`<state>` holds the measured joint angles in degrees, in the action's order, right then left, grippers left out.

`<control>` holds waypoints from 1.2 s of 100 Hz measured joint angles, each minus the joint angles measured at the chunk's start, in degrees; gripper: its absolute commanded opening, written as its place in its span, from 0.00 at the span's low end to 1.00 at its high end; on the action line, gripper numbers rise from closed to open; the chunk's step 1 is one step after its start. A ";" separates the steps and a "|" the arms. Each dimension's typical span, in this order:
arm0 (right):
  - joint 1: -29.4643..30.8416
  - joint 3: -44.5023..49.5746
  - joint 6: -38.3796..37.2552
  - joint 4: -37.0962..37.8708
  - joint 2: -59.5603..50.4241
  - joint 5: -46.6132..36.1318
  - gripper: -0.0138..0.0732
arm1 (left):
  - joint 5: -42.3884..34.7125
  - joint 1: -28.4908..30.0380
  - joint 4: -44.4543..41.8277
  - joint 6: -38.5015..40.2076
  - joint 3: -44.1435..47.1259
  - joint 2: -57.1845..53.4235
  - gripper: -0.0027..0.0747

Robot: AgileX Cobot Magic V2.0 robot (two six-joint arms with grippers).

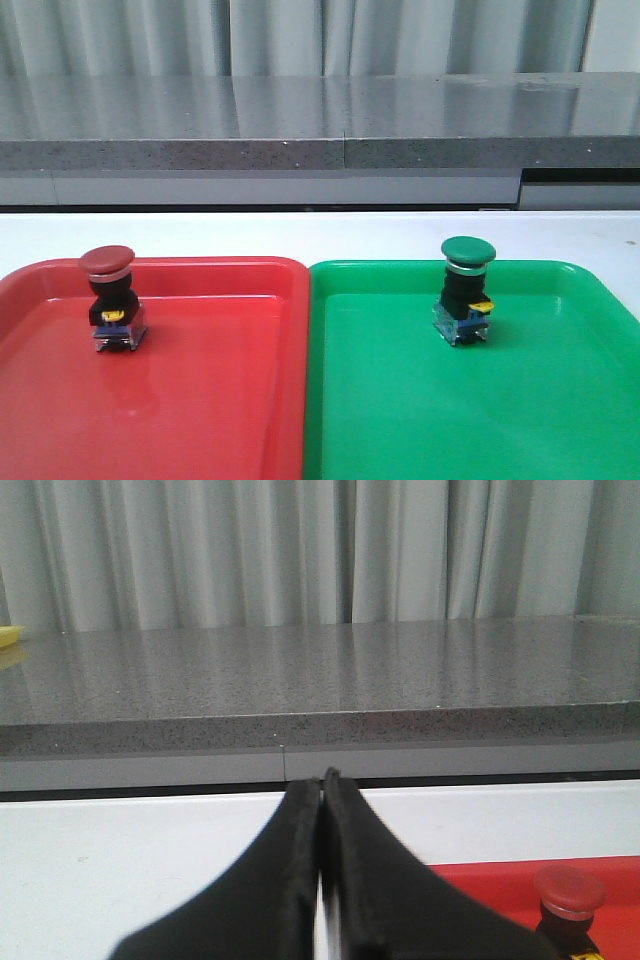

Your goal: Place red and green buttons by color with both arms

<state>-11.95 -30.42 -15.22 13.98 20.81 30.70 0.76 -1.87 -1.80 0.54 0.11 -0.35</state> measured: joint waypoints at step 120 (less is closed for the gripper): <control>0.54 12.99 6.29 -2.27 -12.41 -7.22 0.08 | 0.00 0.00 0.00 0.00 0.00 0.00 0.01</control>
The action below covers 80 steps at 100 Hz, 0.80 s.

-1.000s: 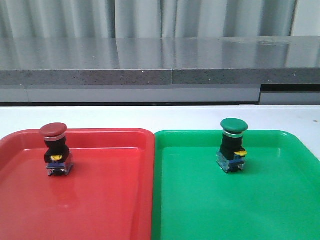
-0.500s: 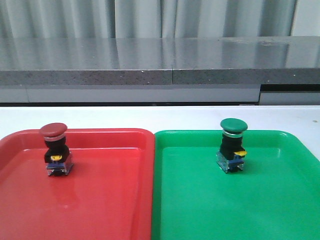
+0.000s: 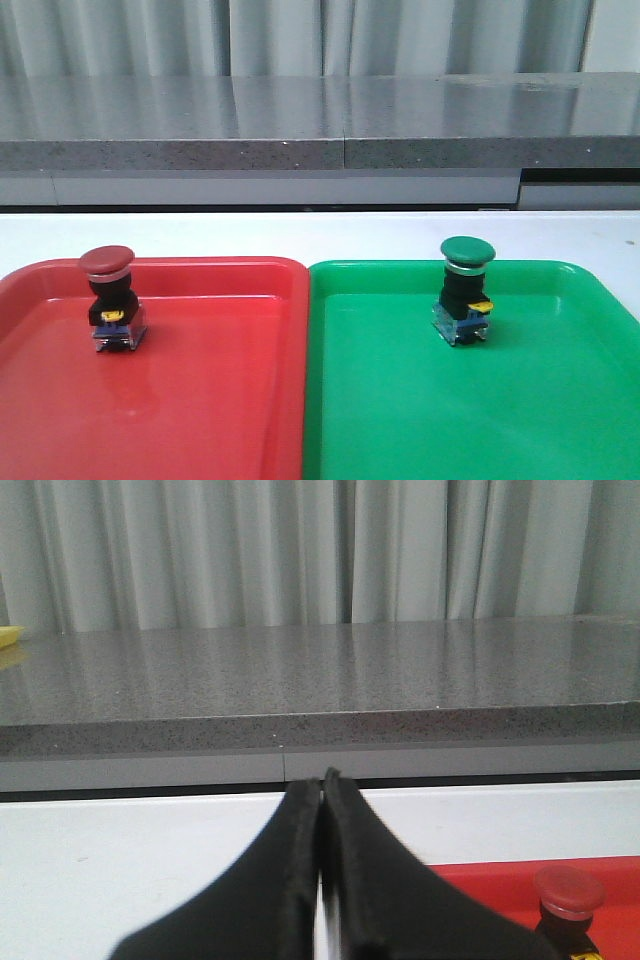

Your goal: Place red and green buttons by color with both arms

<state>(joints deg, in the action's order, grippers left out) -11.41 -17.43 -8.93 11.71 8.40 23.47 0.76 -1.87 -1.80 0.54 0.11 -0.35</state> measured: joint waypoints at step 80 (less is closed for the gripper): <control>10.24 18.82 6.67 -11.71 -8.99 -16.18 0.08 | -0.12 0.00 0.00 0.00 0.00 0.00 0.01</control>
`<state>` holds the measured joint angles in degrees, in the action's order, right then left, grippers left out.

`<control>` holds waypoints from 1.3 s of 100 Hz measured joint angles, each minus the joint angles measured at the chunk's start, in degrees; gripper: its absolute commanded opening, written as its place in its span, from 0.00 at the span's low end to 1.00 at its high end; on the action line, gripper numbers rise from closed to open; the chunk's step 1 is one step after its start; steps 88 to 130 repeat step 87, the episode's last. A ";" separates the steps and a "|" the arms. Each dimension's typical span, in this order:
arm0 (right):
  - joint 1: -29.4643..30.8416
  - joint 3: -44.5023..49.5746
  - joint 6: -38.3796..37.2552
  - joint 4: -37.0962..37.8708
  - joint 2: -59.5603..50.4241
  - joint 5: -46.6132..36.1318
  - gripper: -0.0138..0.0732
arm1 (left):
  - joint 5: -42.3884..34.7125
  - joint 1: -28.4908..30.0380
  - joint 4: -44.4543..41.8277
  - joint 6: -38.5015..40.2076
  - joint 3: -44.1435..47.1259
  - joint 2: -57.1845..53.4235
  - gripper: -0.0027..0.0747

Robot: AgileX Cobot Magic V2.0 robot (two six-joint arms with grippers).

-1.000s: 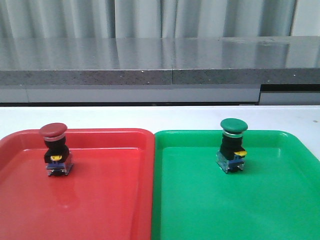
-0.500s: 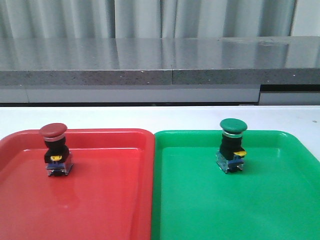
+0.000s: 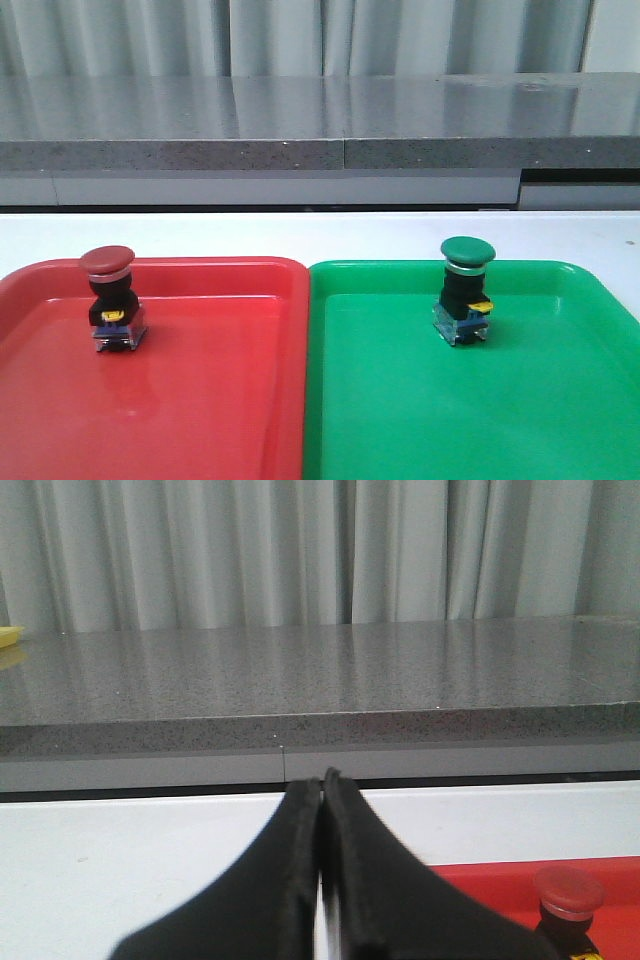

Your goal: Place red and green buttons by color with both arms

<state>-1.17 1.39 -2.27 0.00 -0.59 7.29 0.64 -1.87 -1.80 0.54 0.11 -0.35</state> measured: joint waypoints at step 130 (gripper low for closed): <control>0.00 0.14 0.04 0.00 0.00 -1.04 0.08 | 0.00 0.00 0.00 0.00 0.00 0.00 0.01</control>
